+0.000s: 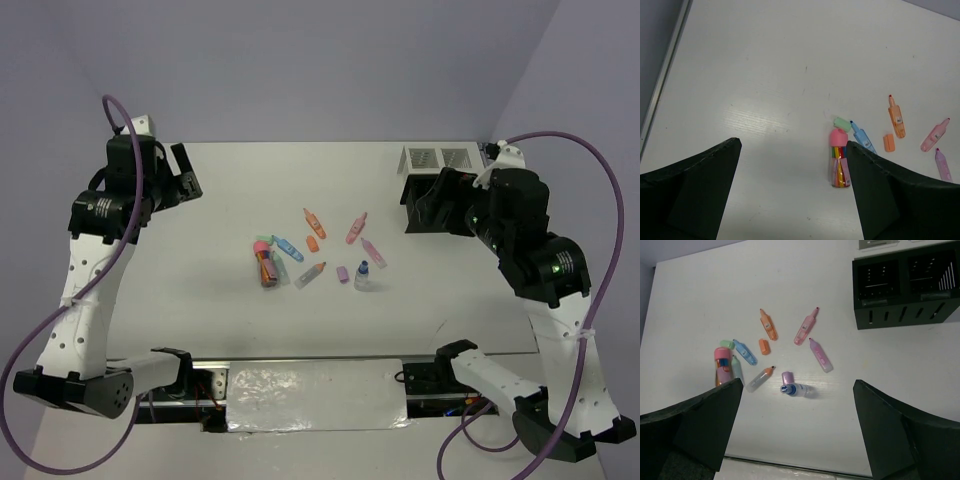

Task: Sort the stationery into containers
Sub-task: Pick up the stationery from the center of the board.

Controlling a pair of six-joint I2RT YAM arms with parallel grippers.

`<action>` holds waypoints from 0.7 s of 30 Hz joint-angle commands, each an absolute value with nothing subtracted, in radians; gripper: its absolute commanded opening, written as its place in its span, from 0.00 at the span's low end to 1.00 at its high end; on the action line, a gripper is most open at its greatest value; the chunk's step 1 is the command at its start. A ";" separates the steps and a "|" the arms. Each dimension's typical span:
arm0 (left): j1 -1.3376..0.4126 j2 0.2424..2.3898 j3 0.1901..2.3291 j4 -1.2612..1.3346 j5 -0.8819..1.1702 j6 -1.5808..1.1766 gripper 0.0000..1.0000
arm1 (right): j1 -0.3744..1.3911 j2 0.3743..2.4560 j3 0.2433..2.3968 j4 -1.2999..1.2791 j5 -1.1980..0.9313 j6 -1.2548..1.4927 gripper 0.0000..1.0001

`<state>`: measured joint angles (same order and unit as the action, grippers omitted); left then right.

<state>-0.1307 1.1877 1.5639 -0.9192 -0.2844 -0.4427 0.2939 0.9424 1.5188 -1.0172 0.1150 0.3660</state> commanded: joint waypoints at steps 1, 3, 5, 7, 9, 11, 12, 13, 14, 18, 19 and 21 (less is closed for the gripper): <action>-0.138 1.198 1.617 -0.905 -0.302 -0.422 0.99 | 0.290 0.945 1.545 -0.992 0.110 0.376 1.00; -0.138 1.207 1.628 -0.911 -0.301 -0.425 0.99 | 0.290 0.950 1.549 -0.999 0.113 0.373 1.00; -0.138 1.216 1.641 -0.920 -0.308 -0.431 0.99 | 0.288 0.956 1.548 -1.000 0.112 0.368 1.00; -0.138 1.226 1.644 -0.923 -0.302 -0.449 0.99 | 0.290 0.963 1.545 -1.005 0.110 0.368 1.00; -0.138 1.242 1.643 -0.928 -0.293 -0.475 0.99 | 0.288 0.974 1.542 -1.023 0.117 0.377 1.00; -0.138 1.271 1.638 -0.939 -0.260 -0.501 0.99 | 0.290 1.006 1.543 -1.046 0.132 0.383 1.00; -0.138 1.284 1.634 -0.939 -0.236 -0.500 0.99 | 0.290 1.017 1.543 -1.070 0.132 0.383 1.00; -0.138 1.295 1.625 -0.943 -0.220 -0.503 0.99 | 0.290 1.035 1.542 -1.078 0.133 0.383 1.00; -0.140 1.316 1.615 -0.953 -0.210 -0.514 0.99 | 0.287 1.040 1.530 -1.083 0.140 0.383 1.00; -0.213 1.370 1.468 -0.922 -0.221 -0.615 0.99 | 0.290 1.055 1.483 -1.083 0.129 0.383 1.00; -0.234 1.388 1.453 -0.925 -0.221 -0.633 0.99 | 0.290 1.055 1.473 -1.077 0.120 0.385 1.00; -0.302 1.445 1.402 -0.920 -0.222 -0.698 0.98 | 0.290 1.055 1.442 -1.054 0.083 0.387 1.00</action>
